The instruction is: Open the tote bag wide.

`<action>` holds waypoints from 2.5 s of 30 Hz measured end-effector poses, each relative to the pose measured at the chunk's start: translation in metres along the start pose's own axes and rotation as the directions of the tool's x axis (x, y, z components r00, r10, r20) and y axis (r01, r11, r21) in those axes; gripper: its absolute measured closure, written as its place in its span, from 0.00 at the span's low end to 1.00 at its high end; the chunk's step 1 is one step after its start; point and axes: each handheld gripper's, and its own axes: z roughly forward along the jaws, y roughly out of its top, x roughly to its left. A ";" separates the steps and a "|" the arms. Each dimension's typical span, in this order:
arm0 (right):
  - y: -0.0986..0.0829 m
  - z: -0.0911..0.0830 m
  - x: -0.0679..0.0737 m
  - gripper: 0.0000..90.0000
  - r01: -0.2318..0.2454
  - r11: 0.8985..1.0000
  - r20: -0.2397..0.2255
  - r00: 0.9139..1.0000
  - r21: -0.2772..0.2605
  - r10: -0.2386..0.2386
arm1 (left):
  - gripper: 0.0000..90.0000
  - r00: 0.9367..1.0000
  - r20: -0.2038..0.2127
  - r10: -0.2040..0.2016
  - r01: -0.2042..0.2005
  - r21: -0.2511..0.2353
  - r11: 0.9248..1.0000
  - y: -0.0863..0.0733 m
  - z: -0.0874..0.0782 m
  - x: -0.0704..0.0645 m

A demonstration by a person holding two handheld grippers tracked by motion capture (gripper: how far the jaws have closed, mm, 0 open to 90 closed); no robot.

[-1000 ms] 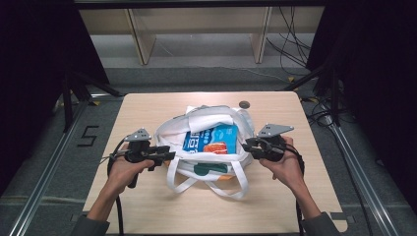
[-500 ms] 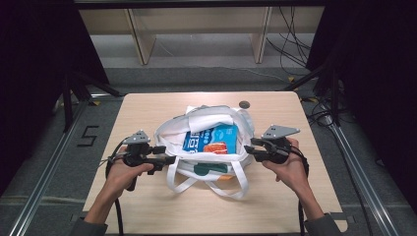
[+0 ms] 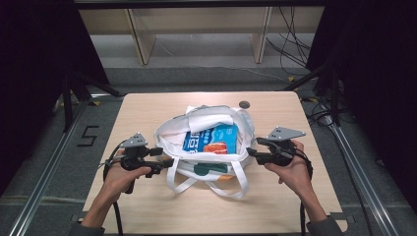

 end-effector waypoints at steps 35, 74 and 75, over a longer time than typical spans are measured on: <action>-0.036 -0.018 0.013 0.42 -0.013 1.000 0.001 1.000 -0.005 0.013 | 0.30 0.998 0.007 0.058 -0.058 -0.015 0.998 -0.024 -0.012 -0.031; -0.088 -0.037 0.029 0.36 -0.037 0.999 -0.014 0.999 0.013 0.037 | 0.29 0.997 -0.026 0.078 -0.078 -0.039 0.996 -0.082 -0.017 -0.049; -0.090 -0.037 0.029 0.36 -0.027 1.000 -0.012 1.000 0.009 0.027 | 0.29 0.996 -0.026 0.081 -0.082 -0.033 0.996 -0.083 -0.017 -0.049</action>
